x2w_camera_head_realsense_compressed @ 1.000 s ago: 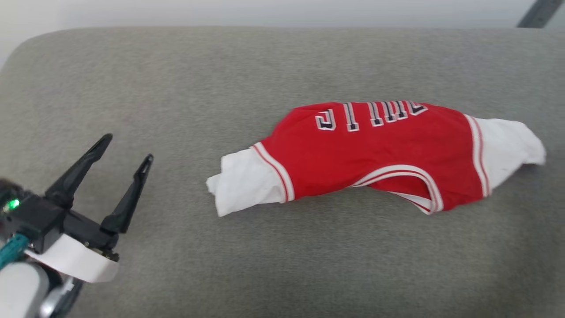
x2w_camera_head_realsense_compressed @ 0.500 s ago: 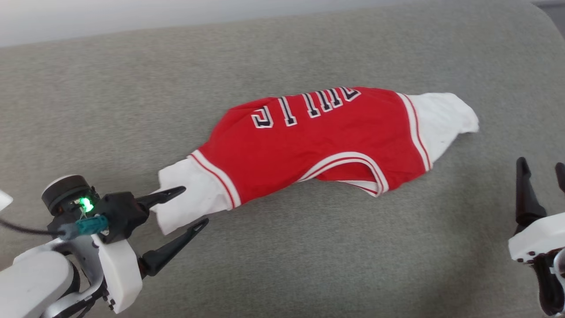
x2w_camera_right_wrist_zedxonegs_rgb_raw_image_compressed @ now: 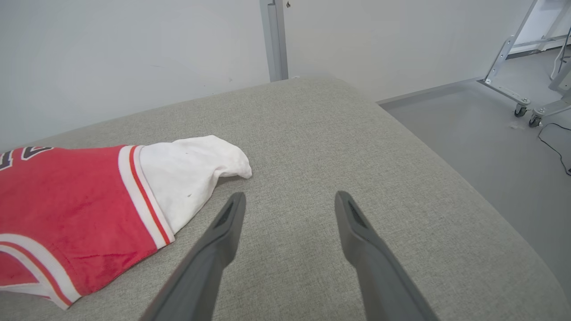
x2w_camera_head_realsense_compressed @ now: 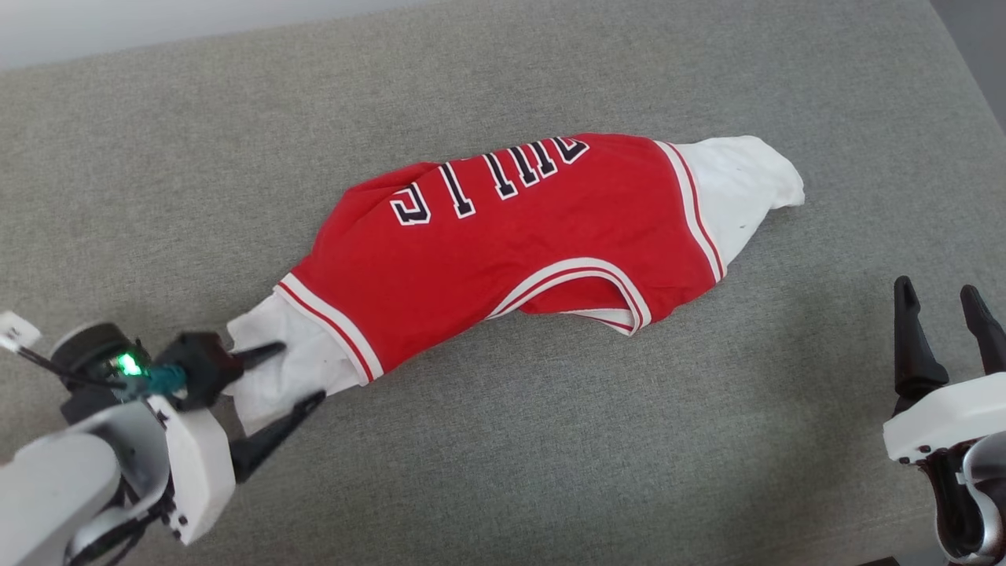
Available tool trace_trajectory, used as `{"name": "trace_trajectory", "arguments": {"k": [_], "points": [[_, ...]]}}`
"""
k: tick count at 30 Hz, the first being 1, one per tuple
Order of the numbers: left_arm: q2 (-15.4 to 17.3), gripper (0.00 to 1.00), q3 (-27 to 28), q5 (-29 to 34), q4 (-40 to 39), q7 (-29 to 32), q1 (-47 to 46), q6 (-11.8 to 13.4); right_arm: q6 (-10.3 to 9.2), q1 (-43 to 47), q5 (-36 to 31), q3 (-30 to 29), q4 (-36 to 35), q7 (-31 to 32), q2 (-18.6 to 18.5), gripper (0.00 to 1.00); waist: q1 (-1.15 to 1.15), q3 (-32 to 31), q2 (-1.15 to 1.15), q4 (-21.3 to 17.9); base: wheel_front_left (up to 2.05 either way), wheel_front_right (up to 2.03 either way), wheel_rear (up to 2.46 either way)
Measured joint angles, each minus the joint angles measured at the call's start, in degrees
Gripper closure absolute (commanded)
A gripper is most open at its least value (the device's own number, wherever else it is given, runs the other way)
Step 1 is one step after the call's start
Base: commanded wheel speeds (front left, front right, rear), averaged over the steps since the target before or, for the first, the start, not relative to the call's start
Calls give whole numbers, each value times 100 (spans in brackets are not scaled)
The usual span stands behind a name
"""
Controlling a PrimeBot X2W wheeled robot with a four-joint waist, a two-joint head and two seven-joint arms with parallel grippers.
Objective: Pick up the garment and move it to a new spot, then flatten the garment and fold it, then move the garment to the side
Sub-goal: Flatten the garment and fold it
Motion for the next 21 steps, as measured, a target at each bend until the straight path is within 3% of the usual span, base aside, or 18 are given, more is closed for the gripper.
{"name": "trace_trajectory", "arguments": {"k": [6, 7, 8, 9, 10, 11, 16, 20, 21], "points": [[-51, 0, -12, 126, 18, 147, 192, 0, 0, -34, -2, 49, -36, 23, 1, 0, 0, 27, 0, 8, 0, 0, 0], [-86, 11, -13, 124, 75, 113, 182, 0, 0, -53, -2, 63, -38, 24, 1, 0, 0, 39, 0, 13, 0, 0, 0], [-113, 45, -13, 111, 155, 87, 160, 0, 0, -73, -2, 83, -42, 45, 1, 0, 0, 52, 0, 17, 0, 0, 0], [-133, 68, -15, 109, 205, 66, 127, 0, 0, -94, -3, 104, -43, 51, 2, 0, 0, 65, 0, 20, 0, 0, 0], [-189, 88, -9, 109, 304, -23, 39, 0, 0, -122, -56, 148, -74, 86, 2, 0, 0, 91, 0, 22, 0, 0, 0], [-215, 100, -8, 109, 326, -29, 23, 0, 0, -122, -77, 178, -85, 131, 2, 0, 0, 102, 0, 20, 0, 0, 0], [-232, 100, -12, 153, 260, -37, 23, 0, 1, -183, -277, 637, -136, 630, -105, 0, 0, 153, 0, 37, 0, 0, 0], [-235, 100, -13, 212, 148, -123, -25, 0, 1, -359, -349, 1259, -51, 1569, -677, 0, 0, 216, 0, 102, 0, 0, 0], [-245, 96, -13, 220, 126, -136, -45, 0, 1, -443, -368, 1349, -47, 1815, -825, 0, 0, 236, 0, 126, 0, 0, 0]]}}
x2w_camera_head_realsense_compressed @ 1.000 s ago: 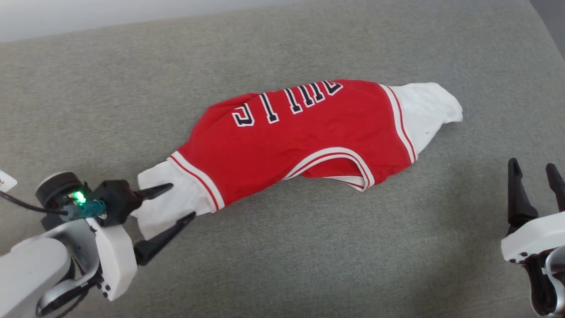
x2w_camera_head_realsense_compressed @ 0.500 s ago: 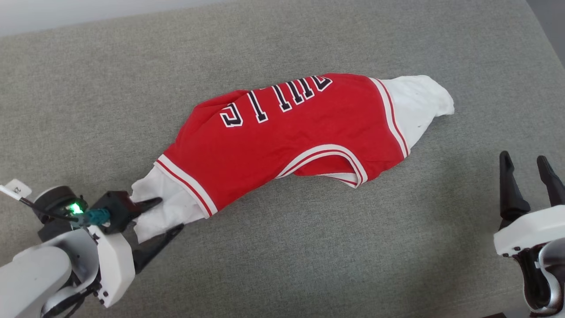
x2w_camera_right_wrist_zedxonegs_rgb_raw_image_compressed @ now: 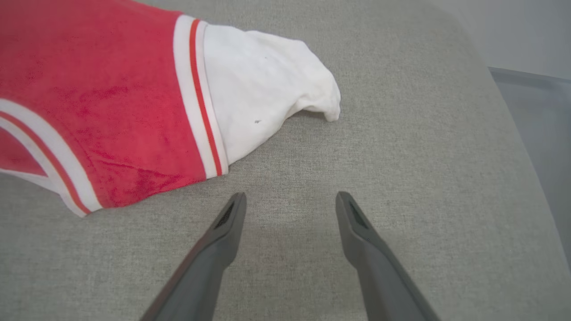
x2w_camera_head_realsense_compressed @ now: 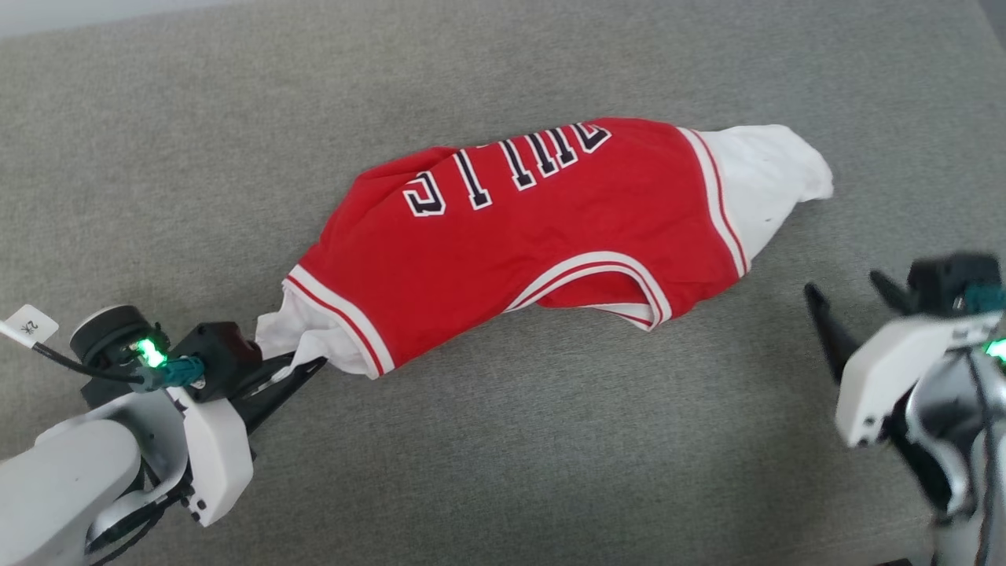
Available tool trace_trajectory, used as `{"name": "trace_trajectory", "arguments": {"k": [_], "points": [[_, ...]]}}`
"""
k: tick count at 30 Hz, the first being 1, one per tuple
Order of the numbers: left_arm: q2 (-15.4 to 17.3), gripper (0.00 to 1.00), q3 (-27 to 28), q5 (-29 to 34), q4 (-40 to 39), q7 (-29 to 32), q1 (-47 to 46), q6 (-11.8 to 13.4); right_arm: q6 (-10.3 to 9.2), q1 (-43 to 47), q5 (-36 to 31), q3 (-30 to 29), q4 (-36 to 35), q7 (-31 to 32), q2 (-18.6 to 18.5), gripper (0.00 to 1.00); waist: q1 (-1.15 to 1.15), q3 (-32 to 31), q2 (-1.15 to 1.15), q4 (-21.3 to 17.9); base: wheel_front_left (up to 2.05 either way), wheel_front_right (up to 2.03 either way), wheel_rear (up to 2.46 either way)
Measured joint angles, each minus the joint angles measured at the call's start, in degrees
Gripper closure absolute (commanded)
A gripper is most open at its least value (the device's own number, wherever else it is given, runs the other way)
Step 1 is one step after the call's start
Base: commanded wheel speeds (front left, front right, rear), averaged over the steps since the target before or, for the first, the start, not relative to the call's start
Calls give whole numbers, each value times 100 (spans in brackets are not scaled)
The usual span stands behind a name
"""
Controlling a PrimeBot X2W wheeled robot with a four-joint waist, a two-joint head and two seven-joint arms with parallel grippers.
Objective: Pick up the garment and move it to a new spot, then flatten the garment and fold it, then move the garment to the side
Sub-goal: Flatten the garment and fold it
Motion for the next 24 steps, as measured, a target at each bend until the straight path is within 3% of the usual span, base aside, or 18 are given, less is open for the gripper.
{"name": "trace_trajectory", "arguments": {"k": [3, 4, 9, 16, 21, 23, 24], "points": [[-37, 95, -2, 46, -44, -46, -84, 0, 0, -439, 185, 89, -19, 645, -205, 0, 0, 80, 0, 83, 0, 0, 0], [-59, 99, 1, 64, -59, -47, -115, 0, 0, -562, 238, 110, 0, 886, -244, 0, 0, 107, 0, 118, 0, 0, 0], [-100, 100, -1, 115, -130, -102, -232, 0, 0, -1171, 434, 26, 327, 1749, -236, 0, 0, 294, 0, 253, 0, 0, 0], [-148, 100, 3, 186, -135, -187, -338, 0, 0, -1716, 392, -185, 1131, 2179, 91, 0, 0, 513, 0, 411, 0, 0, 0], [-163, 100, 4, 191, -126, -235, -346, 0, 0, -1862, 483, -289, 1366, 2129, 142, 0, 0, 549, 0, 451, 0, 0, 0], [-163, 100, 3, 191, -125, -243, -352, 0, 0, -1900, 479, -327, 1474, 2060, 158, 58, 0, 551, 0, 455, 0, 0, 0], [-164, 100, 3, 191, -126, -245, -359, 0, 0, -1907, 478, -338, 1516, 2057, 168, 58, 0, 551, 0, 455, 0, 0, 0]]}}
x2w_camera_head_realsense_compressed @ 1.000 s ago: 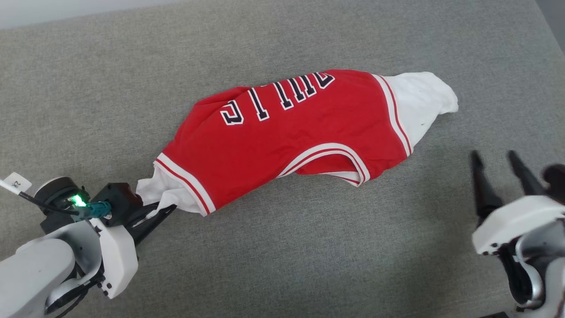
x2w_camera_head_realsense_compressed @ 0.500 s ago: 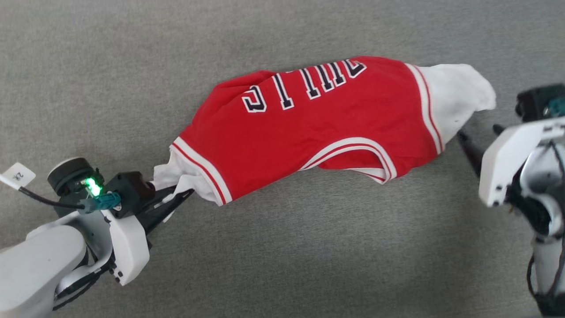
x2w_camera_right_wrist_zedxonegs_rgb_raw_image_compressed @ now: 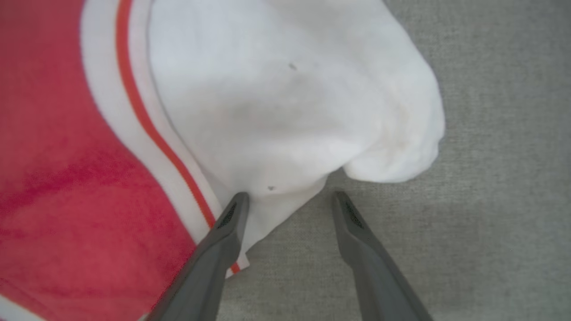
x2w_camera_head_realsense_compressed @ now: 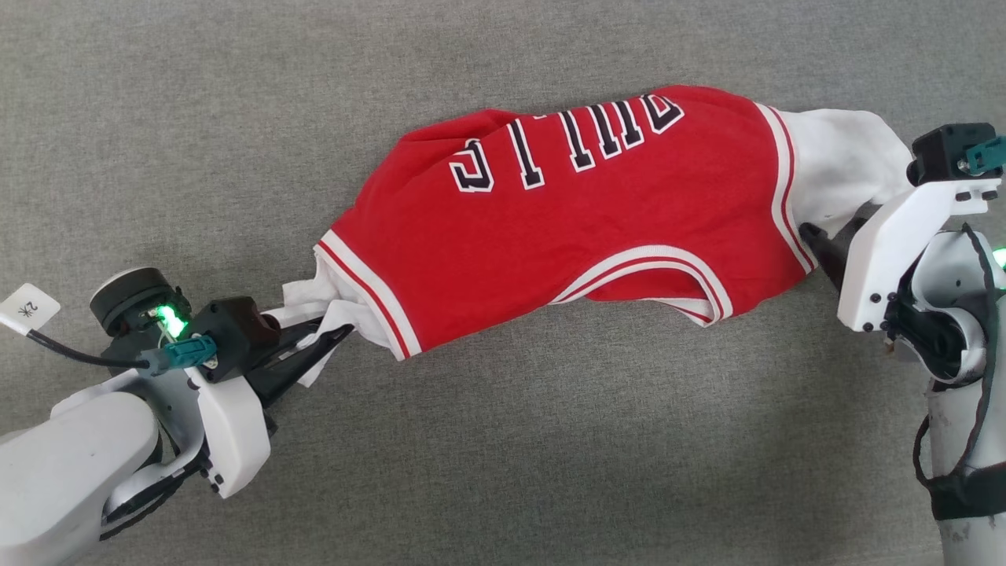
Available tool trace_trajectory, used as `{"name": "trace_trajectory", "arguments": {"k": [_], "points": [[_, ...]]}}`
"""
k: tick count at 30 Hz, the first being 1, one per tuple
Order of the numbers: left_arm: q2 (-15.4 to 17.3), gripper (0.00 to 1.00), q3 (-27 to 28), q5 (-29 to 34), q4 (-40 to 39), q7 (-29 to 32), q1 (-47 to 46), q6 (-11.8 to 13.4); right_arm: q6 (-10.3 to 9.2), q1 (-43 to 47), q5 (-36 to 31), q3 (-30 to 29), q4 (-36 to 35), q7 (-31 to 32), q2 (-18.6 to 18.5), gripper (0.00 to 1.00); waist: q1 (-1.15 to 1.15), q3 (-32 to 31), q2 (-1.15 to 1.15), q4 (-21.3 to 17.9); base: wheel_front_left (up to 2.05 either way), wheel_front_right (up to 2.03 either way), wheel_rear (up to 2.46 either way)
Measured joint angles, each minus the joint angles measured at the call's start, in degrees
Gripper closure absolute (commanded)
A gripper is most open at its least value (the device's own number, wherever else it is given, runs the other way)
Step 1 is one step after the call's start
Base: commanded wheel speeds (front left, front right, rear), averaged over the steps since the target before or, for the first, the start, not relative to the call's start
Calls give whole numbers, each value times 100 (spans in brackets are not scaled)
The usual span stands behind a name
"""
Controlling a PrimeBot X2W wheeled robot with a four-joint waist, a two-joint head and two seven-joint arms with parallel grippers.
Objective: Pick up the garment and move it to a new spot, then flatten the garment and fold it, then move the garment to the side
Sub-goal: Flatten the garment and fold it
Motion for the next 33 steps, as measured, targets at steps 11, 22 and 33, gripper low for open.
{"name": "trace_trajectory", "arguments": {"k": [11, 22, 33], "points": [[-104, 100, -4, -272, 136, -158, -10, -1, 0, 9, 46, -189, 168, -454, 62, 100, 0, -217, 0, 19, 0, 0, 0], [-203, 100, 343, -1334, 98, -581, 68, 0, -1, 1159, 1603, -660, -1726, -327, -47, 100, 0, -834, 0, 280, 0, 0, 0], [-107, 100, 2062, -1641, -813, -587, 1216, 0, -1, 2046, 2368, -1538, -3284, 170, 361, 100, 0, -764, 0, 633, 0, 0, 0]]}}
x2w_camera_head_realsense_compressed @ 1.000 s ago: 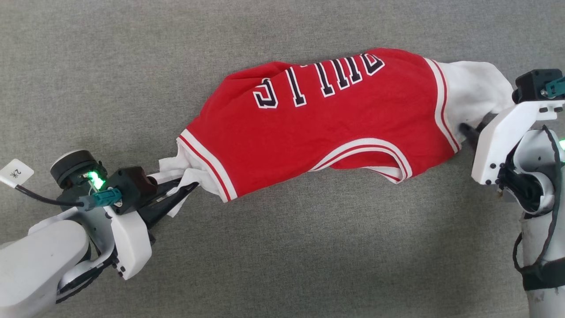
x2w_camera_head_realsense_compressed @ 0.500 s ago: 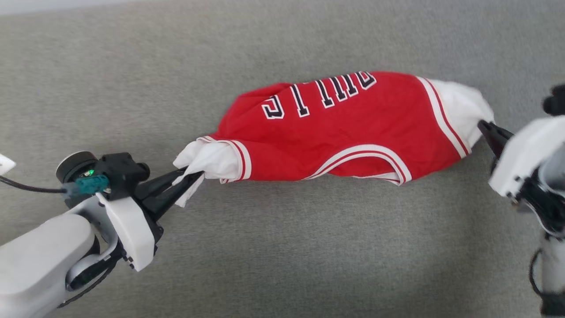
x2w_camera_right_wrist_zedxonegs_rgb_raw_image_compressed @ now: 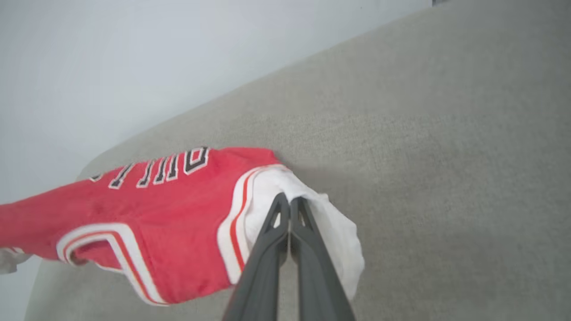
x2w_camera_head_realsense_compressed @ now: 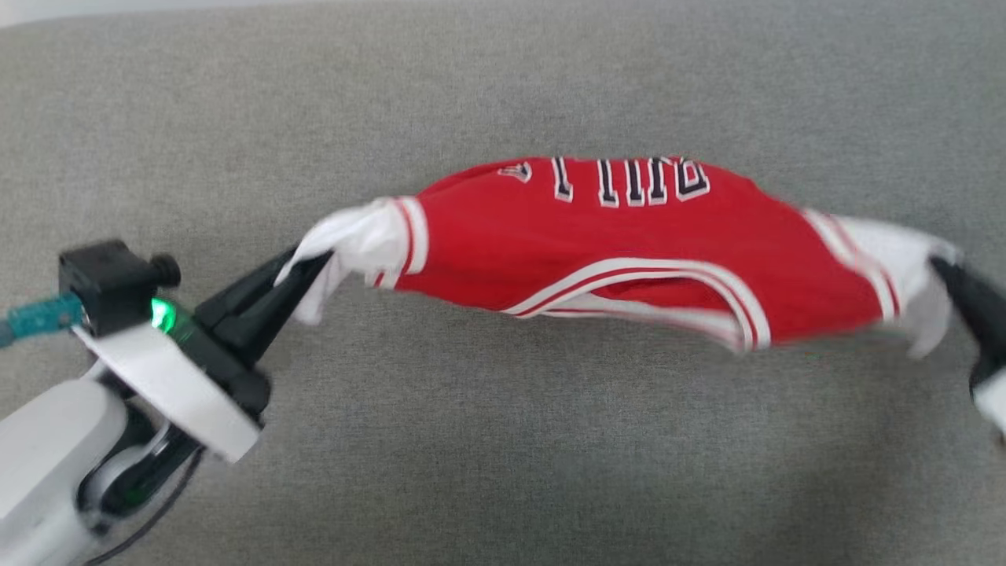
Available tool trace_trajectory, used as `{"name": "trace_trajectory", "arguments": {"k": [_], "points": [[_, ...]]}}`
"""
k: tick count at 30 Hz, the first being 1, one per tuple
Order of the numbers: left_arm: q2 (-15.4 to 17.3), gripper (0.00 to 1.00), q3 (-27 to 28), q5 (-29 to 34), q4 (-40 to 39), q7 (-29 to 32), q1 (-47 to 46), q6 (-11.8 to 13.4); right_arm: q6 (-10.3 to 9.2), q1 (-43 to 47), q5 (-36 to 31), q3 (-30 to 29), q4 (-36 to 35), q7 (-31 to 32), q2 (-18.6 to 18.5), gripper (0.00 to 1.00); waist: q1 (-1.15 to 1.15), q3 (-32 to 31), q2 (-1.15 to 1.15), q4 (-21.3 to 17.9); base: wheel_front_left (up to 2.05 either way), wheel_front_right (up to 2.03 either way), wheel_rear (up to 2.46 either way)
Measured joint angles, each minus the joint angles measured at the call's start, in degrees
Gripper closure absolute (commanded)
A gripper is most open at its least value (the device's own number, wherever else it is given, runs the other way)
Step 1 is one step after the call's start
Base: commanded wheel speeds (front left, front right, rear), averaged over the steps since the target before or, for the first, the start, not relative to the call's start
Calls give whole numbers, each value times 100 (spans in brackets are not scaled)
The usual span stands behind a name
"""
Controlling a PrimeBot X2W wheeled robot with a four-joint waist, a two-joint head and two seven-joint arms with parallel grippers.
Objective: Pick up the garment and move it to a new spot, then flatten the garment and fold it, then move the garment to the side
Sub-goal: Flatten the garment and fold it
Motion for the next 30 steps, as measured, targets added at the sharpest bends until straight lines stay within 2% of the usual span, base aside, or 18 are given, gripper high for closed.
{"name": "trace_trajectory", "arguments": {"k": [1, 2, 3, 4, 6, 7, 12, 18, 23, 24, 27, 30], "points": [[0, 100, 0, 0, 0, 0, 0, 0, 0, 0, 0, 0, 0, 0, 0, 100, 0, 0, 0, 0, 0, 0, 0], [-191, 100, 155, -498, -172, 0, -61, 0, 0, -508, -94, 100, 213, -105, 56, 100, 0, 66, 0, 4, 0, 0, 0], [-191, 100, 155, -498, -172, 0, -61, 0, 0, -508, -94, 100, 213, -105, 56, 100, 0, 66, 0, 4, 0, 0, 0], [-277, 100, 181, -829, -204, 0, -353, 0, 0, -1034, -292, 167, 478, -221, 112, 100, 0, 152, 0, 5, 0, 0, 0], [-257, 100, 133, -1143, -121, 0, -783, 0, 0, -1604, -498, 245, 782, -304, 146, 100, 0, 266, 0, 3, 0, 0, 0], [-257, 100, 133, -1143, -121, 0, -783, 0, 0, -1604, -498, 245, 782, -304, 146, 100, 0, 266, 0, 3, 0, 0, 0], [-315, 100, 2, -1761, 472, 276, -2028, 0, 0, -3304, -981, 505, 1635, -576, 249, 100, 0, 628, 0, -23, 0, 0, 0], [-514, 100, 288, -2224, 1634, 557, -3565, 0, 0, -5526, -1263, 425, 3297, -1529, 293, 100, 0, 1065, 0, -112, 0, 0, 0], [-813, 100, 437, -2404, 2301, 690, -4601, 0, 0, -7074, -1671, 320, 4468, -2726, 308, 100, 0, 1188, 0, -173, 0, 0, 0], [-892, 100, 516, -2397, 2429, 571, -4968, 0, 0, -7546, -1803, 222, 4804, -3190, 310, 100, 0, 1128, 0, -167, 0, 0, 0], [-928, 100, 590, -2361, 2451, 370, -5351, 0, 0, -8070, -2002, 98, 5276, -3676, 307, 100, 0, 999, 0, -158, 0, 0, 0], [-918, 100, 528, -2538, 2267, 375, -5355, 0, 0, -8218, -2139, 71, 5651, -3793, 307, 100, 0, 832, 0, -148, 0, 0, 0]]}}
